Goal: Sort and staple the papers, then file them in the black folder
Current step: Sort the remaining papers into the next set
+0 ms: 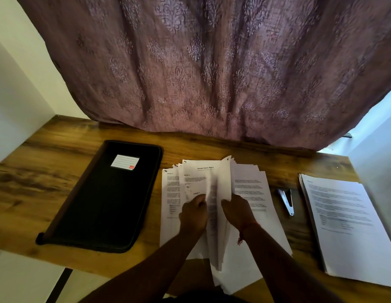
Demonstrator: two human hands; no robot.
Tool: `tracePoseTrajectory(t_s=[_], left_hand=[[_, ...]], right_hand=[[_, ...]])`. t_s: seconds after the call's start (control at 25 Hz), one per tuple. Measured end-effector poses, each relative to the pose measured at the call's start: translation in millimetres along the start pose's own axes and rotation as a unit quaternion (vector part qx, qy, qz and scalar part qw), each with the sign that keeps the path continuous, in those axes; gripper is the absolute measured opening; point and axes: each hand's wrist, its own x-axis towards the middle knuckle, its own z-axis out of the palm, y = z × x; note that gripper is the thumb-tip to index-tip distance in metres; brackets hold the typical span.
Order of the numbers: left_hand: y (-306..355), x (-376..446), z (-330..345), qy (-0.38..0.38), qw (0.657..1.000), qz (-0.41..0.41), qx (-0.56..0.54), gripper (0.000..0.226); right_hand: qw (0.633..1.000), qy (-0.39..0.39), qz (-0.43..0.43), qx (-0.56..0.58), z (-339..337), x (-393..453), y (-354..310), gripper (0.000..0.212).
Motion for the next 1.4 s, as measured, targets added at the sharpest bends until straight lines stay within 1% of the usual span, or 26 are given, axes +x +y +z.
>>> tracePoseTrajectory(t_s=[0.08, 0.12, 0.2, 0.24, 0.28, 0.32, 0.36, 0.4, 0.44, 0.48, 0.52, 0.6, 0.64, 0.72, 0.8, 0.92, 1.04, 1.08, 1.12, 1.16, 1.2, 1.24, 1.28, 1.32, 1.4], left_hand=[[1, -2, 2, -0.017, 0.992, 0.102, 0.072, 0.032], [1, -3, 3, -0.025, 0.987, 0.134, 0.088, 0.032], [-4, -3, 6, -0.056, 0.981, 0.161, 0.09, 0.029], [-8, -2, 6, -0.068, 0.979, 0.173, 0.083, 0.027], [-9, -3, 5, -0.056, 0.981, 0.173, 0.071, 0.026], [-10, -4, 4, -0.023, 0.984, 0.166, 0.065, 0.026], [-10, -3, 1, 0.039, 0.989, 0.134, 0.054, 0.028], [-7, -1, -4, 0.093, 0.993, 0.069, 0.014, 0.032], [-3, 1, -9, 0.115, 0.993, -0.004, -0.037, 0.035], [-4, 5, -12, 0.108, 0.989, -0.05, -0.086, 0.037], [-7, 10, -13, 0.074, 0.988, -0.068, -0.12, 0.035], [-6, 8, -14, -0.026, 0.988, -0.073, -0.132, 0.032], [-3, 6, -15, -0.048, 0.989, -0.071, -0.124, 0.032], [4, 4, -17, -0.033, 0.992, -0.059, -0.104, 0.031], [15, 3, -23, 0.003, 0.996, -0.034, -0.083, 0.029], [25, 9, -39, 0.064, 0.995, -0.018, -0.071, 0.029], [39, 7, -61, 0.112, 0.991, 0.025, -0.063, 0.03], [43, 7, -70, 0.126, 0.988, 0.045, -0.071, 0.03], [50, 5, -80, 0.136, 0.985, 0.067, -0.083, 0.03], [59, 5, -91, 0.146, 0.982, 0.09, -0.08, 0.032], [70, 4, -102, 0.153, 0.98, 0.118, -0.056, 0.034], [83, 4, -113, 0.162, 0.975, 0.151, -0.016, 0.036], [99, 1, -123, 0.172, 0.967, 0.188, 0.024, 0.038], [115, -2, -133, 0.184, 0.955, 0.226, 0.055, 0.04], [147, -13, -151, 0.217, 0.927, 0.297, 0.078, 0.041]], right_hand=[[1.0, -0.012, -0.007, 0.016, -1, -2, -2, 0.037], [1.0, -0.018, -0.019, 0.008, -1, -1, -3, 0.042], [0.999, -0.03, -0.037, -0.014, -2, -2, -4, 0.047], [0.999, -0.029, -0.037, -0.018, -2, -2, -4, 0.045], [0.999, -0.025, -0.032, -0.018, -2, -2, -3, 0.042], [0.999, -0.018, -0.023, -0.014, -3, -1, -2, 0.037], [1.0, -0.013, -0.01, -0.01, -4, -1, -1, 0.032], [1.0, -0.014, 0.002, -0.004, -5, -2, -1, 0.029], [1.0, -0.018, 0.011, 0.002, -5, -1, -1, 0.025], [1.0, -0.022, 0.014, 0.004, -5, 0, -1, 0.022], [1.0, -0.022, 0.013, 0.001, -4, 1, -1, 0.021], [1.0, -0.017, 0.003, -0.018, -4, 0, -3, 0.019], [0.999, -0.014, -0.005, -0.032, -4, 1, -4, 0.017], [0.997, -0.006, -0.025, -0.075, -6, 2, -9, 0.016], [0.991, 0.0, -0.032, -0.126, -10, 3, -17, 0.019], [0.98, -0.008, -0.04, -0.194, -13, 8, -26, 0.022], [0.971, -0.043, -0.029, -0.233, -13, 13, -28, 0.025], [0.969, -0.058, -0.025, -0.239, -13, 13, -27, 0.029], [0.968, -0.073, -0.021, -0.239, -13, 13, -28, 0.037], [0.968, -0.087, -0.02, -0.236, -14, 12, -28, 0.051], [0.967, -0.096, -0.026, -0.233, -14, 10, -28, 0.066], [0.967, -0.102, -0.039, -0.228, -15, 8, -29, 0.076], [0.972, -0.105, -0.051, -0.205, -16, 6, -30, 0.078], [0.979, -0.115, -0.061, -0.159, -18, 4, -31, 0.076], [0.983, -0.152, -0.054, -0.092, -26, 4, -35, 0.077]])
